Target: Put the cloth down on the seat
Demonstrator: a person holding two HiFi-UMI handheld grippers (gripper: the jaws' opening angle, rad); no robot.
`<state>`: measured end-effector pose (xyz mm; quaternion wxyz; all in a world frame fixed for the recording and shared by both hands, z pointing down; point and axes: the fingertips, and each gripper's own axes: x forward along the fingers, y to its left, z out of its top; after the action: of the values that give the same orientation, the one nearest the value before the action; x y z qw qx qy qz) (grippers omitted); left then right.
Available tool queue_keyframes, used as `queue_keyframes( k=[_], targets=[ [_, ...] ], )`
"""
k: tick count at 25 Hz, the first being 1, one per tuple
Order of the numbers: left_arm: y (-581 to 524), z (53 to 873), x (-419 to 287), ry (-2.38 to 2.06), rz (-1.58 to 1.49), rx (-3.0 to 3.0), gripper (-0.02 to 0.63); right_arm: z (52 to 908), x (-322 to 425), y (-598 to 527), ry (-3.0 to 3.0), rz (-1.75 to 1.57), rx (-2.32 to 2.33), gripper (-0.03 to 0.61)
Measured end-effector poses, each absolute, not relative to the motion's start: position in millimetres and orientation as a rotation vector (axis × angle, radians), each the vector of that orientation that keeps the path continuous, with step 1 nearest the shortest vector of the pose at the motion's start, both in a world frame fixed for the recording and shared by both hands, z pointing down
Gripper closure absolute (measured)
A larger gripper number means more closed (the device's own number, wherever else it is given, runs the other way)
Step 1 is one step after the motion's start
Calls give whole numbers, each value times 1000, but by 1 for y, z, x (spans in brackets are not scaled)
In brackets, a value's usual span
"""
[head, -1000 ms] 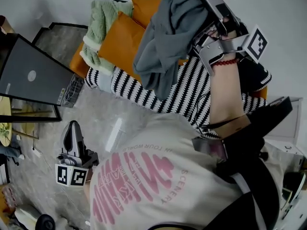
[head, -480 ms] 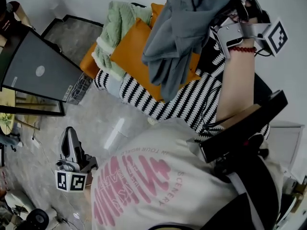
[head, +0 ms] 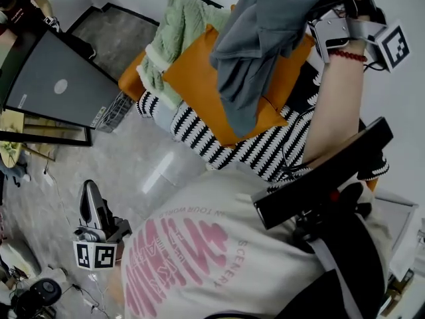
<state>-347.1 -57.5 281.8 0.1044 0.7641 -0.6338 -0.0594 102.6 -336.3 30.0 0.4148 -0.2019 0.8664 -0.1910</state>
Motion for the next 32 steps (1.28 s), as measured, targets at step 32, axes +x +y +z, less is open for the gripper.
queue_keyframes(
  k=[32],
  targets=[
    [-70,297,-333,-1911,-29,2131,604,375,74,-429,2101,-1325,-840,479]
  ],
)
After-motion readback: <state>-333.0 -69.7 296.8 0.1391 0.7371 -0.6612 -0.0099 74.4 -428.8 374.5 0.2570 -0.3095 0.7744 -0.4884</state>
